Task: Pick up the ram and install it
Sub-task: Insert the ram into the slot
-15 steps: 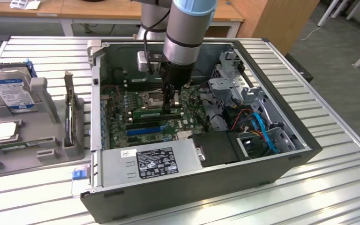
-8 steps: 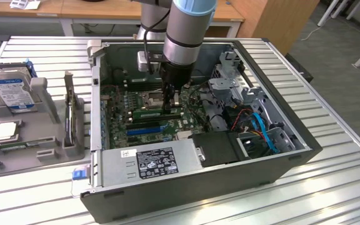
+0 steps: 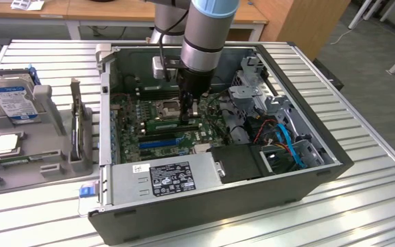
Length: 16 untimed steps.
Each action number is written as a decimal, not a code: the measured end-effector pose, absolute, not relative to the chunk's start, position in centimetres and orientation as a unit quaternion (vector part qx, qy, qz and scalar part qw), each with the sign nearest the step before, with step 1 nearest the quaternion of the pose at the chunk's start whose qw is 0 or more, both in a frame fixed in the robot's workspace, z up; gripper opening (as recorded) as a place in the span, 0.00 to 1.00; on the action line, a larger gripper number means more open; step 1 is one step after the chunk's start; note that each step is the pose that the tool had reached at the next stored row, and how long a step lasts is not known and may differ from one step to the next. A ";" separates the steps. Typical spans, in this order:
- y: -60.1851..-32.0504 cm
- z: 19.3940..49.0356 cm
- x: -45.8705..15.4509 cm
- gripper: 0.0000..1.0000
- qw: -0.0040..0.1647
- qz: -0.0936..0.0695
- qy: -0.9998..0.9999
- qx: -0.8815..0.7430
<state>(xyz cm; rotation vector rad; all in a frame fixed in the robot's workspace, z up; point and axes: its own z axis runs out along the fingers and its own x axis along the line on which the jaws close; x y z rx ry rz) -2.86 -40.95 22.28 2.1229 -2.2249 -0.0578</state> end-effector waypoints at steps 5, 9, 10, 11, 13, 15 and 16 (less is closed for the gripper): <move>-41.0 22.3 -2.9 0.13 0.033 -0.019 -0.723 0.690; -40.9 22.3 -2.9 0.13 0.033 -0.019 -0.723 0.690; -40.9 22.3 -3.0 0.13 0.033 -0.019 -0.723 0.690; -40.9 22.3 -3.0 0.13 0.033 -0.019 -0.723 0.690; -41.0 22.3 -3.2 0.13 0.033 -0.019 -0.723 0.690; -41.0 22.3 -3.2 0.13 0.033 -0.019 -0.723 0.690; -41.0 22.3 -3.2 0.13 0.033 -0.019 -0.723 0.690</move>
